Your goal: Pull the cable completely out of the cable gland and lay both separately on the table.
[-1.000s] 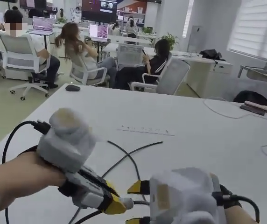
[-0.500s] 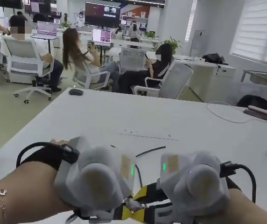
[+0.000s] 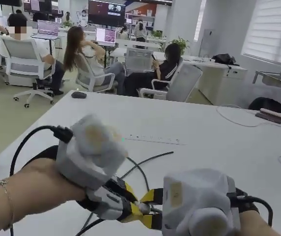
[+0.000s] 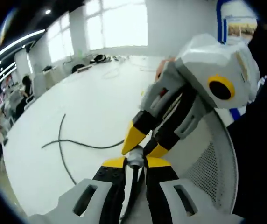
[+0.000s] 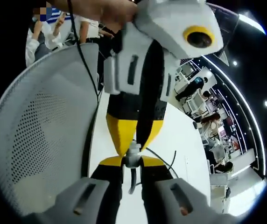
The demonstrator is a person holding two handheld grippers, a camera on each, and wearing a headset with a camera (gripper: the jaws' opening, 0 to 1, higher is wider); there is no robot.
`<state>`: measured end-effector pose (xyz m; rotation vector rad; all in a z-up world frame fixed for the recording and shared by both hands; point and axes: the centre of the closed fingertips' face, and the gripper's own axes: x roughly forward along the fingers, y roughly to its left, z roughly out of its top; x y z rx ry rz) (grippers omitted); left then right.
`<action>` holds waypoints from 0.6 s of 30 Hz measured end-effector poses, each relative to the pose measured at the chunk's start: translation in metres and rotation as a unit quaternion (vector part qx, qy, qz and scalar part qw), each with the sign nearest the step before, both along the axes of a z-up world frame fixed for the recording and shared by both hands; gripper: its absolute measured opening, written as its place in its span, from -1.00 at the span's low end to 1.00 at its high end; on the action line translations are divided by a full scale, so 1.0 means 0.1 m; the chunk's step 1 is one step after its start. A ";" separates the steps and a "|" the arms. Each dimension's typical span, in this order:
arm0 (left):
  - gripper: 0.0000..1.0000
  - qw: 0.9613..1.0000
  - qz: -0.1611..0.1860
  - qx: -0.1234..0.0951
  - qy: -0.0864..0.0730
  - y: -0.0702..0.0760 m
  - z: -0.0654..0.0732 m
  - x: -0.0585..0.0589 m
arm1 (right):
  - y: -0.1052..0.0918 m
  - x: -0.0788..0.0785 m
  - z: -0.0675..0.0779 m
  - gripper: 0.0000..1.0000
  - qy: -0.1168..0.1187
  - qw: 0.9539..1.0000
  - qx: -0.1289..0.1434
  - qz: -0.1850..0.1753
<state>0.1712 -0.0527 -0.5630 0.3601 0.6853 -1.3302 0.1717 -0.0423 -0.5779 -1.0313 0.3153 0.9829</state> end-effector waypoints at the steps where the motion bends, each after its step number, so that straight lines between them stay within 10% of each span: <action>1: -0.69 1.000 0.012 -0.006 0.025 0.00 -0.01 0.00 | 0.00 0.00 0.00 -0.77 -0.002 1.000 -0.001 0.001; 4: -0.69 0.989 0.060 -0.034 0.133 -0.01 -0.04 -0.03 | -0.01 -0.01 -0.03 -0.77 0.001 1.000 -0.008 0.005; 7: -0.68 0.977 0.075 -0.051 0.192 0.01 -0.08 -0.09 | 0.00 -0.08 -0.05 -0.75 0.019 1.000 -0.001 0.012; 10: -0.68 0.982 0.069 -0.058 0.165 0.00 -0.06 -0.10 | 0.00 -0.11 -0.02 -0.66 0.033 0.999 0.024 -0.001; 13: -0.68 0.996 0.036 -0.049 0.070 0.02 -0.01 -0.06 | -0.07 -0.06 0.00 -0.51 0.031 0.999 0.036 -0.020; 18: -0.68 0.998 0.005 -0.011 -0.060 0.02 0.05 -0.05 | -0.14 -0.01 0.01 -0.56 0.026 0.998 0.037 -0.033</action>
